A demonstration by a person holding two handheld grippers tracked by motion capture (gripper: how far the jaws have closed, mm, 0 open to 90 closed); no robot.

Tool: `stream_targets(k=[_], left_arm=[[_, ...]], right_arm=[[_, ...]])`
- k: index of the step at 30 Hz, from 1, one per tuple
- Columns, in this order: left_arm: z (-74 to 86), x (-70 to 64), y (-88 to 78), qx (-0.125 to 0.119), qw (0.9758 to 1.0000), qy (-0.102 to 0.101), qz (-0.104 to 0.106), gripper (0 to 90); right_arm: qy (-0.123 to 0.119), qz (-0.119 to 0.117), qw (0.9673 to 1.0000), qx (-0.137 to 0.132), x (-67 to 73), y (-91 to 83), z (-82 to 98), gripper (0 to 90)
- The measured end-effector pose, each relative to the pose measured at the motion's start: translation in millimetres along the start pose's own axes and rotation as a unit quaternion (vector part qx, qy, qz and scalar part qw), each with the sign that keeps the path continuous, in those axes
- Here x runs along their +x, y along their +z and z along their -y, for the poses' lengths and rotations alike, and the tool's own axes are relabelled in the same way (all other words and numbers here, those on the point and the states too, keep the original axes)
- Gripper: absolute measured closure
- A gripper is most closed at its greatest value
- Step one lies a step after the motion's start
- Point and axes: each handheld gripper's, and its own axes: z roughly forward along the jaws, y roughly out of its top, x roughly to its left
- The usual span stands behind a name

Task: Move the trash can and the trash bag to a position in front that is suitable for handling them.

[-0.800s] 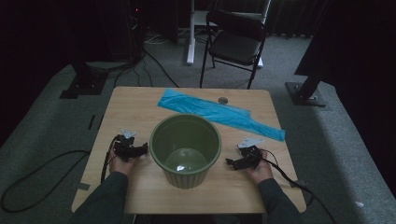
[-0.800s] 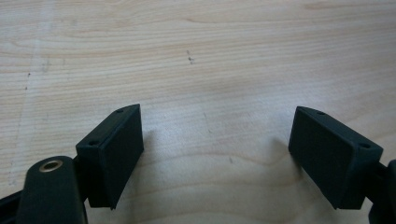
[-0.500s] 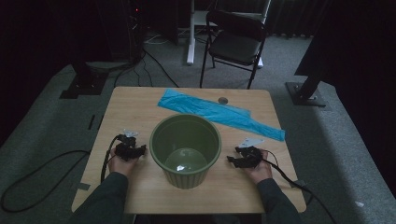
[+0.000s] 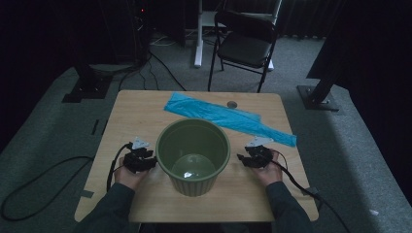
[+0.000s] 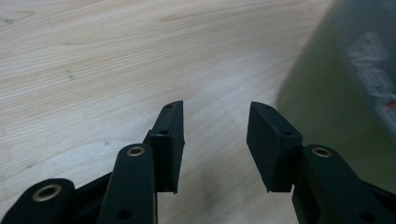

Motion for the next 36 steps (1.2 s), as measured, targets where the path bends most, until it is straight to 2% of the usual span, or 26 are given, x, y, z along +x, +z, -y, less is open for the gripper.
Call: stream_targets(k=[1,2,3,5,6,8,9,10,12,13,16,19,20,24,26,27,28,29,32,36], left_arm=[[0.1,-1.9,-0.3,0.001,1.0000,0.004,-0.002,56.1],[0.1,-1.9,-0.3,0.001,1.0000,0.004,-0.002,56.0],[0.8,-5.0,-2.1,0.002,1.0000,0.007,-0.004,55.8],[1.4,-5.6,-3.0,0.000,1.0000,0.008,-0.003,55.9],[2.4,-5.7,-4.0,0.001,1.0000,0.006,-0.005,56.0],[3.6,-4.0,-4.5,0.002,1.0000,0.006,-0.006,56.1],[3.6,-4.0,-4.5,0.002,1.0000,0.006,-0.006,56.0],[4.9,-2.0,-5.5,0.001,1.0000,0.002,-0.009,56.0],[6.5,0.7,-6.2,0.001,1.0000,-0.002,-0.009,56.1],[6.5,0.7,-6.2,0.001,1.0000,-0.002,-0.009,56.1],[10.7,5.8,-6.6,0.005,0.9998,-0.010,-0.013,56.0],[12.7,8.4,-7.9,0.005,0.9997,-0.015,-0.017,56.1],[12.7,8.4,-7.9,0.005,0.9997,-0.015,-0.017,56.2],[14.5,10.1,-7.9,0.008,0.9997,-0.014,-0.018,56.2],[14.9,9.5,-6.8,0.010,0.9997,-0.012,-0.017,56.2],[14.9,9.5,-6.8,0.010,0.9997,-0.012,-0.017,56.2],[15.0,8.9,-5.5,0.013,0.9997,-0.010,-0.018,56.2],[15.0,8.7,-5.3,0.013,0.9997,-0.009,-0.018,56.2],[14.9,8.2,-5.5,0.013,0.9997,-0.006,-0.018,56.3],[14.8,8.4,-6.1,0.011,0.9997,-0.005,-0.020,56.3]], right_arm=[[-0.004,0.010,0.9999,0.002,-3.5,-0.5,-0.6,49.4],[-0.004,0.010,0.9999,0.002,-3.5,-0.5,-0.6,49.4],[-0.011,0.033,0.9994,0.007,-13.8,0.9,-2.1,49.5],[-0.009,0.037,0.9992,0.008,-18.7,2.2,-2.5,49.5],[-0.005,0.049,0.9987,0.015,-29.2,6.4,-2.9,49.6],[0.001,0.062,0.9978,0.024,-40.6,11.7,-3.4,49.7],[0.001,0.062,0.9978,0.024,-40.6,11.7,-3.4,49.7],[0.010,0.074,0.9967,0.032,-54.2,16.9,-4.7,50.6],[0.019,0.081,0.9959,0.036,-64.7,19.9,-5.9,51.7],[0.019,0.081,0.9959,0.036,-64.7,19.9,-5.9,51.7],[0.035,0.098,0.9937,0.043,-85.0,24.8,-9.5,52.8],[0.047,0.091,0.9928,0.062,-96.8,31.1,-12.7,54.6],[0.047,0.091,0.9928,0.062,-96.8,31.1,-12.7,54.6],[0.052,0.086,0.9908,0.090,-106.4,42.0,-16.1,57.3],[0.067,0.069,0.9914,0.089,-110.4,43.7,-17.1,63.2],[0.067,0.069,0.9914,0.089,-110.4,43.7,-17.1,63.2],[0.084,0.047,0.9915,0.088,-114.7,44.7,-17.8,72.8],[0.090,0.042,0.9912,0.088,-116.1,44.7,-17.6,76.3],[0.094,0.040,0.9905,0.093,-118.5,44.1,-17.3,86.4],[0.088,0.045,0.9897,0.103,-118.0,41.7,-16.7,90.0]])
